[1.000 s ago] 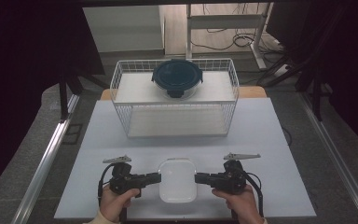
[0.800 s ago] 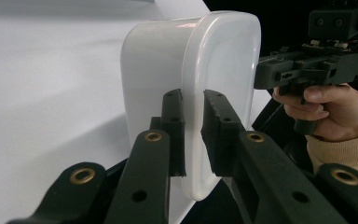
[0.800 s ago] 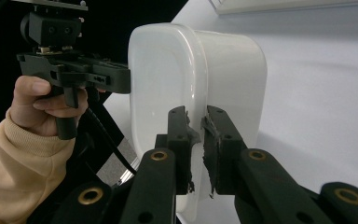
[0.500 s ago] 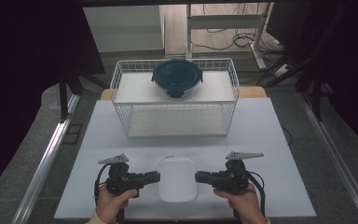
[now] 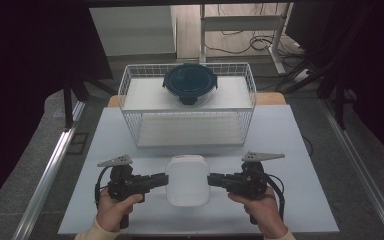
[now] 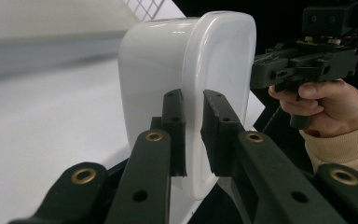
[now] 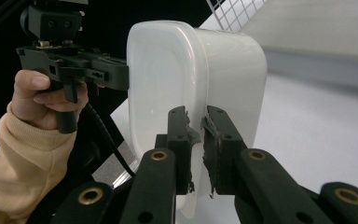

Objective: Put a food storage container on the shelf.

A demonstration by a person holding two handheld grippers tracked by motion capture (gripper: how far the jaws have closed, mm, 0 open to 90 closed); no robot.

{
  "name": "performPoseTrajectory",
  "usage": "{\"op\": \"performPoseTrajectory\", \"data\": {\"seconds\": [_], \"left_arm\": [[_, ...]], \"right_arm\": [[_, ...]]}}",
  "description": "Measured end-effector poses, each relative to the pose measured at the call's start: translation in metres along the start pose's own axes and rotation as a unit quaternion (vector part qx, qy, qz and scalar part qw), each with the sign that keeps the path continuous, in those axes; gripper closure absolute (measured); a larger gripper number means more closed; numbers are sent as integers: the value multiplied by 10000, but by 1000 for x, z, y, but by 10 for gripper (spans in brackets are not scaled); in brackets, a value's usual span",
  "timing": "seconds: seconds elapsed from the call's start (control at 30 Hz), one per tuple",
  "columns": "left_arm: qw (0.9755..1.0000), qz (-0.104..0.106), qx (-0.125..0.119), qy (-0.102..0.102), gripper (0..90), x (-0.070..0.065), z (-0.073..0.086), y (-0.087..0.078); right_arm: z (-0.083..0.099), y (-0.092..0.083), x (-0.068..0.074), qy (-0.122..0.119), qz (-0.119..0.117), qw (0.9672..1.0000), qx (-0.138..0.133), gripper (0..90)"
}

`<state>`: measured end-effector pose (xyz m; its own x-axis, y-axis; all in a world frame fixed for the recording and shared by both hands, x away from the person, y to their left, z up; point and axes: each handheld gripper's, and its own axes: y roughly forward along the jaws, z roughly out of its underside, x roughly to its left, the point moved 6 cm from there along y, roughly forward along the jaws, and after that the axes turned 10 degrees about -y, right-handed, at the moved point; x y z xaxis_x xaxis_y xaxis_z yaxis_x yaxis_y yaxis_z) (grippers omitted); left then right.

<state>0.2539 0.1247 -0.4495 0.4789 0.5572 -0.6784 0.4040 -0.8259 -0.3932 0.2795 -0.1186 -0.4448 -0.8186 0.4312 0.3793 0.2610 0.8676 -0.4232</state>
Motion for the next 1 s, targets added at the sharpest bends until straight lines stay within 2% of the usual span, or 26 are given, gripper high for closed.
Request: {"op": "performPoseTrajectory", "data": {"seconds": [0.3, 0.5, 0.7, 1.0], "left_arm": [[9997, -44, -178, 163, 799, -9, -32, -11], [9992, -97, -238, 298, 799, -17, -53, -12], [9988, -37, -267, 412, 798, -24, -68, -14], [9979, -55, -342, 553, 798, -35, -89, -21]], "right_arm": [[-36, -1, 1, -252, 36, 9996, -95, 805], [-56, -6, -2, -346, 105, 9992, -170, 804], [-72, -12, -2, -437, 142, 9986, -252, 804], [-95, -19, 1, -562, 187, 9978, -302, 803]]}}
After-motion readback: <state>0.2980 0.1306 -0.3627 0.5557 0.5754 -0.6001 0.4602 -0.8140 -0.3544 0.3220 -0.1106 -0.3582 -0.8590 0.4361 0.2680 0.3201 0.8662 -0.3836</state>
